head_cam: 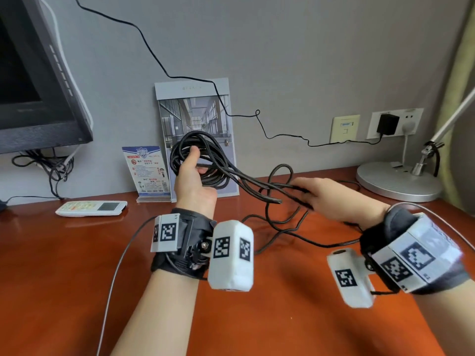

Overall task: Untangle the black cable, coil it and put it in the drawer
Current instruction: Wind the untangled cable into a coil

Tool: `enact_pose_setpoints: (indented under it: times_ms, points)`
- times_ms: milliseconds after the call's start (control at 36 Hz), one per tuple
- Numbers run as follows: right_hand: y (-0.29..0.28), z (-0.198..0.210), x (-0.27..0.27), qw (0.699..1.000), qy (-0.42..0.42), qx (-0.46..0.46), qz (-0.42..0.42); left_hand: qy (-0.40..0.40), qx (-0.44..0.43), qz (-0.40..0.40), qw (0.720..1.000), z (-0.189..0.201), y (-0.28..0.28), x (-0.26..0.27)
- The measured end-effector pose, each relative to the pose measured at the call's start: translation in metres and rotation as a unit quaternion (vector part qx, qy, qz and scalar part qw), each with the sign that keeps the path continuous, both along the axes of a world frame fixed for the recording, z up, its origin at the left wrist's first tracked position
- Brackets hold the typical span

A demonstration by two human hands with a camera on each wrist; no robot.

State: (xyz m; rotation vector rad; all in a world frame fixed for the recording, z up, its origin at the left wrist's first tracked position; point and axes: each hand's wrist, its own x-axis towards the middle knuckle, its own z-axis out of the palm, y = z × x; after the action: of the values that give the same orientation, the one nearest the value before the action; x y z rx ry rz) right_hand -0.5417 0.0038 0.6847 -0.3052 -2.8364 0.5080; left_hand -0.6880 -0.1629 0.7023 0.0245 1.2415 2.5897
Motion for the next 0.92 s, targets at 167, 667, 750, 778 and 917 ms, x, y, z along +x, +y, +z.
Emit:
enact_pose_setpoints:
  times_ms: [167, 667, 750, 778, 917]
  points:
    - [-0.002, -0.006, 0.003, 0.958, 0.052, 0.263, -0.100, 0.043, -0.007, -0.057, 0.997, -0.003, -0.003, 0.010]
    - [-0.064, 0.030, 0.008, 0.877, 0.079, -0.473, 0.021, 0.019, 0.015, 0.144, 0.989, -0.018, -0.031, 0.019]
    - [-0.075, 0.036, 0.004, 0.901, 0.074, -0.426, -0.019, -0.004, 0.029, 0.123, 0.992, -0.017, -0.030, 0.022]
    - [-0.077, 0.038, 0.003, 0.910, 0.087, -0.403, -0.032, -0.003, 0.025, 0.119, 0.993, -0.016, -0.030, 0.023]
    - [-0.088, 0.047, -0.007, 0.927, 0.082, -0.359, -0.068, 0.093, -0.048, 0.093, 0.990, -0.017, -0.027, 0.025]
